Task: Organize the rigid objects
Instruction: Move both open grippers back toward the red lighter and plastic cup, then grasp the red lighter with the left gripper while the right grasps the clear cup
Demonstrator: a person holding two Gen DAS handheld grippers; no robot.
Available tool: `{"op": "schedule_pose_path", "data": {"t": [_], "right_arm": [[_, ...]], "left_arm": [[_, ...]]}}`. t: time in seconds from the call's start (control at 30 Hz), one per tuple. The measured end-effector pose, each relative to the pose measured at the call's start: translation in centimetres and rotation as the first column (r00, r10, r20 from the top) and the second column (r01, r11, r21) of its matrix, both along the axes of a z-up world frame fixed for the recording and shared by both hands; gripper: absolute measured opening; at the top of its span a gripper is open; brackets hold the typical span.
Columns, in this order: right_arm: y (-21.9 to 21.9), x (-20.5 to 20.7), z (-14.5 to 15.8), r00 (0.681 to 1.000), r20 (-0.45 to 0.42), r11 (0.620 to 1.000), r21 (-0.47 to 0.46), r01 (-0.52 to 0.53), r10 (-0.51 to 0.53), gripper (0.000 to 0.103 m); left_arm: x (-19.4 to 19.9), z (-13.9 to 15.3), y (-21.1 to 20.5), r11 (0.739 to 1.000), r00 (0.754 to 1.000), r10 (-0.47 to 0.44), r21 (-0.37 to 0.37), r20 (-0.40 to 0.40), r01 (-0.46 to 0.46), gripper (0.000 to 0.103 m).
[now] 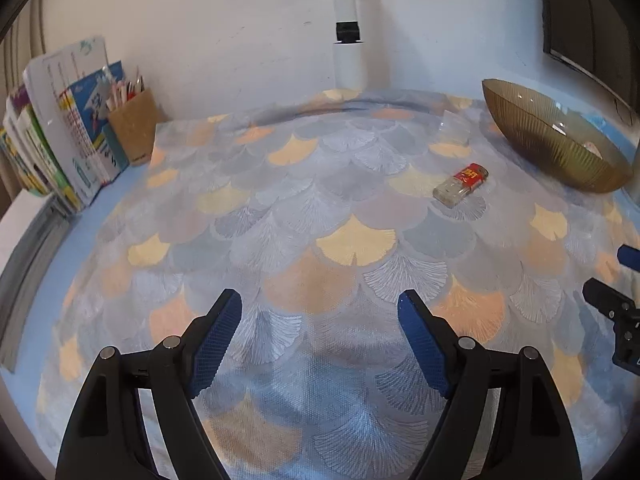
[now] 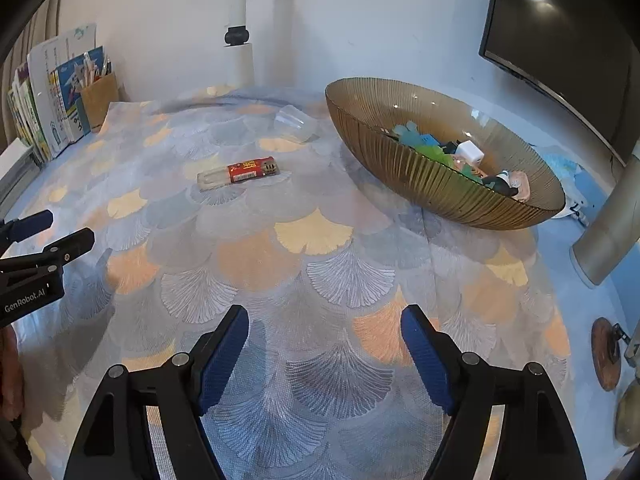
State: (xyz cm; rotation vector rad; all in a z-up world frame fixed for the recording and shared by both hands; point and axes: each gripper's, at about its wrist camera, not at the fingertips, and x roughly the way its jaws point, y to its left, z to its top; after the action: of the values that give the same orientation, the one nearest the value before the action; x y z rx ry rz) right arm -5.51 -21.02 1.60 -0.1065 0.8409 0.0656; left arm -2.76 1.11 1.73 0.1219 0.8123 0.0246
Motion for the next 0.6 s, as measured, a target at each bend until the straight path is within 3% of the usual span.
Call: {"op": "schedule_pose_path", "data": {"t": [0.27, 0.47, 0.53, 0.6], "right_arm": [[0.3, 0.1, -0.1, 1.000, -0.006, 1.000, -0.016, -0.009, 0.009, 0.077], [0.1, 0.5, -0.5, 0.999, -0.036, 1.000, 0.002, -0.011, 0.011, 0.077], [-0.1, 0.8, -0.4, 0.997, -0.070, 0.999, 0.034, -0.025, 0.028, 0.077], [-0.3, 1.8, 0.8, 0.991, -0.113, 0.996, 0.063, -0.062, 0.069, 0.077]], "left_arm": [[-0.3, -0.4, -1.2, 0.998, 1.000, -0.019, 0.060, -0.012, 0.020, 0.079], [-0.3, -0.4, -1.5, 0.997, 0.998, -0.060, 0.053, -0.027, 0.061, 0.079], [0.0, -0.5, -1.6, 0.994, 0.993, -0.105, 0.030, -0.059, 0.107, 0.079], [0.8, -0.5, -1.3, 0.985, 0.974, -0.166, -0.069, -0.151, 0.157, 0.079]]}}
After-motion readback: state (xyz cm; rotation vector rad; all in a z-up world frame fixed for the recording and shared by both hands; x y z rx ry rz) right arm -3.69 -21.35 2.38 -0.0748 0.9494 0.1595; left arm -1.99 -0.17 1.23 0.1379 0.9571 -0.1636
